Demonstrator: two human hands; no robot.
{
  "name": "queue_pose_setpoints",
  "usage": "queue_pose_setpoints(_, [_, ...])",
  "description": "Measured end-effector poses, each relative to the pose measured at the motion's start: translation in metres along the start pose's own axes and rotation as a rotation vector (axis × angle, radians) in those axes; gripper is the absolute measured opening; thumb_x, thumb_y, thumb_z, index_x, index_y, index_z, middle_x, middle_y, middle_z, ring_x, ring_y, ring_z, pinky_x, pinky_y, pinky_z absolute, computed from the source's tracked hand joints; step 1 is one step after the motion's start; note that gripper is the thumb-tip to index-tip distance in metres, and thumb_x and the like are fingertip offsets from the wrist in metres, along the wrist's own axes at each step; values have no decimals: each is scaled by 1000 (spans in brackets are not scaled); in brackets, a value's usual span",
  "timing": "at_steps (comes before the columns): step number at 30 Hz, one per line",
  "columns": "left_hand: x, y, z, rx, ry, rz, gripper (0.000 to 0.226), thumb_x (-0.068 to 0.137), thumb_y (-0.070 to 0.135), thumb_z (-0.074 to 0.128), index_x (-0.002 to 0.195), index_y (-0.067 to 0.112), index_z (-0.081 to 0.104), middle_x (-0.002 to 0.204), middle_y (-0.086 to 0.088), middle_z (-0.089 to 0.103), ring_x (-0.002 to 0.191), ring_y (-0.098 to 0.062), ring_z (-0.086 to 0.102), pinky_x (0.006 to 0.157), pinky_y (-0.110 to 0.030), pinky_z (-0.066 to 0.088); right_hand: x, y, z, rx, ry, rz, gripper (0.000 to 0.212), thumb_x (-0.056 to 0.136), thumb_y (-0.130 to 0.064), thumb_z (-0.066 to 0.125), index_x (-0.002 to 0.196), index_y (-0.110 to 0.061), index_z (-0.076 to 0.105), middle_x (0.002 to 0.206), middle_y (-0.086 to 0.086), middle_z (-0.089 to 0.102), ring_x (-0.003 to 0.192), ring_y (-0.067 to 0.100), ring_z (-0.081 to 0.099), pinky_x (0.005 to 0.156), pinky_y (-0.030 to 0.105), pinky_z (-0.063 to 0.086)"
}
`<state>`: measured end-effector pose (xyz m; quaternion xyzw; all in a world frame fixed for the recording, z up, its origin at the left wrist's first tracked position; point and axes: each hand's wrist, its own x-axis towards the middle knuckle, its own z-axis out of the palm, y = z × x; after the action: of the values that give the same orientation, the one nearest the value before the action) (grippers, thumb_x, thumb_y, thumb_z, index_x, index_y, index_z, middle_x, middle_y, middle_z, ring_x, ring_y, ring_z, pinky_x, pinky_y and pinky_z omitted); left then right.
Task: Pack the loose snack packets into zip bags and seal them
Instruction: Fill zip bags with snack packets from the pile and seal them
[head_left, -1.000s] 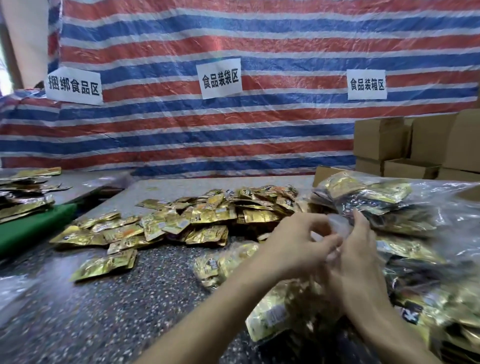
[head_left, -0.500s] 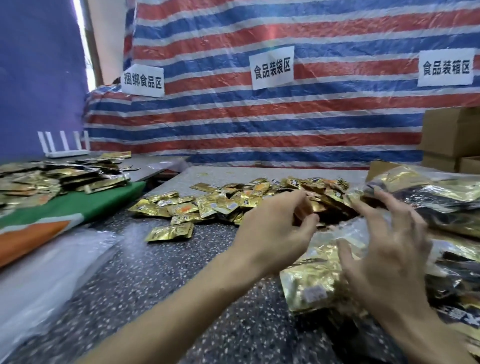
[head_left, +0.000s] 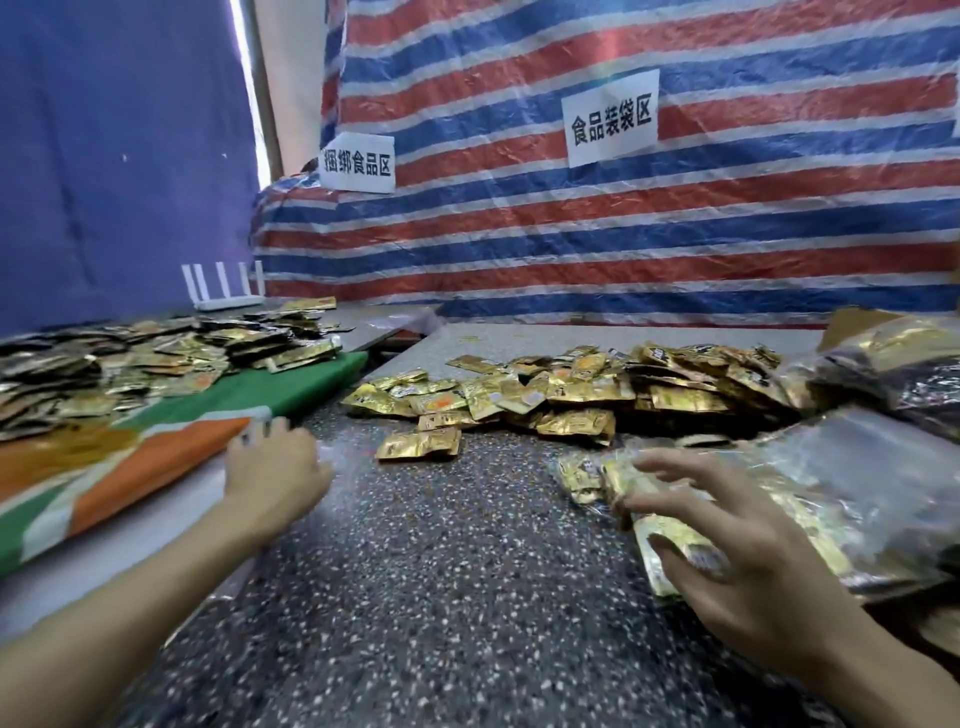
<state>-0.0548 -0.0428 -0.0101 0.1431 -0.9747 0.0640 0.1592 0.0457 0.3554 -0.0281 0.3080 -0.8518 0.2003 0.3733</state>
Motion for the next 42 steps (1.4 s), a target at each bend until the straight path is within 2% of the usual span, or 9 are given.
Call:
queue_pose_setpoints(3, [8, -31, 21, 95, -230, -60, 30, 96, 49, 42, 95, 22, 57, 119, 0, 64, 105, -21, 59, 78, -30, 45, -1, 1, 0, 62, -22, 21, 41, 70, 0, 86, 104, -21, 74, 129, -6, 61, 112, 17, 62, 85, 45, 57])
queue_pose_setpoints(11, [8, -42, 17, -225, -21, -156, 14, 73, 6, 63, 62, 7, 54, 60, -4, 56, 64, -29, 60, 53, -29, 33, -5, 1, 0, 135, -3, 65, 27, 77, -13, 74, 101, -25, 74, 126, -12, 61, 109, 3, 60, 81, 35, 57])
queue_pose_setpoints(15, [14, -35, -2, -441, 29, -146, 18, 80, 19, 76, 75, 3, 71, 90, -13, 75, 62, -28, 64, 60, -31, 47, -5, 1, 1, 154, -14, 105, 24, 79, -16, 72, 101, -26, 74, 126, -15, 60, 111, 3, 60, 83, 30, 55])
queue_pose_setpoints(20, [9, 3, -38, -727, 123, -66, 23, 93, 18, 59, 76, 5, 50, 64, -15, 67, 58, -29, 69, 68, -49, 58, -5, 1, 2, 252, -37, 201, 28, 84, -12, 71, 105, -31, 72, 122, -22, 58, 103, 6, 63, 67, 7, 44])
queue_pose_setpoints(24, [-21, 46, -76, -852, 251, 119, 16, 93, 13, 61, 80, 13, 50, 73, -9, 64, 64, -27, 65, 60, -48, 56, -3, 0, 1, 272, 48, 279, 43, 83, -3, 78, 111, -35, 67, 115, -20, 62, 97, 9, 64, 64, 25, 55])
queue_pose_setpoints(28, [-61, 90, -110, -1115, 311, 405, 17, 92, 9, 65, 83, 17, 54, 75, -7, 65, 65, -25, 67, 53, -40, 58, 11, -9, -9, 483, 162, 469, 7, 82, -32, 74, 84, -37, 71, 89, -9, 71, 80, 9, 66, 60, 21, 54])
queue_pose_setpoints(32, [-79, 137, -117, -1350, 308, 649, 23, 88, 0, 68, 82, 18, 55, 79, 5, 62, 75, -5, 67, 59, -21, 57, 51, -13, -26, 862, 212, 709, 45, 78, -55, 62, 67, -12, 66, 64, 7, 64, 55, 19, 55, 47, 25, 45])
queue_pose_setpoints(37, [-79, 187, -106, -1516, 253, 738, 23, 89, -1, 68, 83, 17, 54, 90, -1, 63, 87, -14, 68, 71, -29, 61, 116, -4, -51, 768, -20, 909, 56, 81, -68, 62, 76, -13, 65, 64, 2, 63, 50, 13, 53, 45, 23, 42])
queue_pose_setpoints(42, [-82, 202, -75, -1516, 414, 867, 21, 85, 2, 67, 86, 18, 54, 96, 13, 63, 90, -10, 66, 81, -26, 58, 129, 6, -49, 752, -289, 850, 35, 91, -43, 68, 81, -10, 70, 71, 6, 63, 52, 12, 52, 47, 20, 42])
